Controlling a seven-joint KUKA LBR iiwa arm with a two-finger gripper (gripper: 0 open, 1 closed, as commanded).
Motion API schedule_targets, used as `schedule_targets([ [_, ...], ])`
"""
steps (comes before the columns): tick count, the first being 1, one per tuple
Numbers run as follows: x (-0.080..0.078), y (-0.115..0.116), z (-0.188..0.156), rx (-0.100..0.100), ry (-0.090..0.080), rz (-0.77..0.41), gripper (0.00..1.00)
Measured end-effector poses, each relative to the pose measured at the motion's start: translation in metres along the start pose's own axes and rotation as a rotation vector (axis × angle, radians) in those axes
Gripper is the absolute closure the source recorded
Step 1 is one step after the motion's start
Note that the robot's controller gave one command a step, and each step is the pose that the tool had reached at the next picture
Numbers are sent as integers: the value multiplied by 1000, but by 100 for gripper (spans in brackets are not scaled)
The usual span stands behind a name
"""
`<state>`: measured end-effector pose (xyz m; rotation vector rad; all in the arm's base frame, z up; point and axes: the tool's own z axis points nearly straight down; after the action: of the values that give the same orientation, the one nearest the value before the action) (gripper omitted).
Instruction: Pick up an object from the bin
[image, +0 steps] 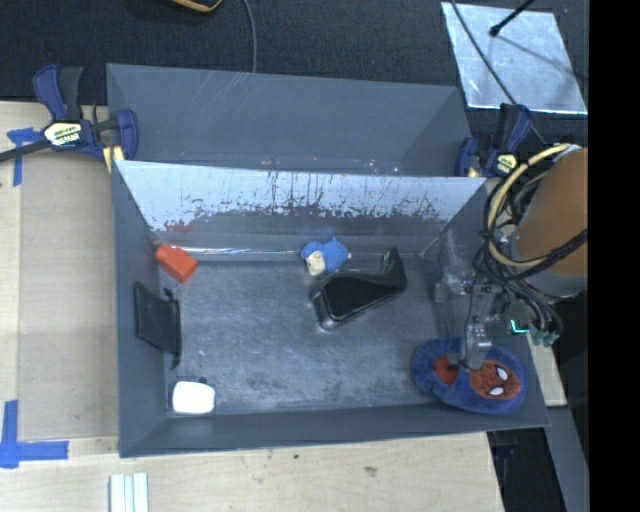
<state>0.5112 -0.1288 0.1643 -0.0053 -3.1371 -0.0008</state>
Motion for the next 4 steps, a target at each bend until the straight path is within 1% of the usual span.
schedule_targets([
  [1,1,-4,41,0,-3,-200,0],
  [2,2,-8,88,1,-5,-216,0],
  [3,1,-7,86,1,-11,-220,100],
  [4,-42,-15,49,4,-14,-251,100],
])
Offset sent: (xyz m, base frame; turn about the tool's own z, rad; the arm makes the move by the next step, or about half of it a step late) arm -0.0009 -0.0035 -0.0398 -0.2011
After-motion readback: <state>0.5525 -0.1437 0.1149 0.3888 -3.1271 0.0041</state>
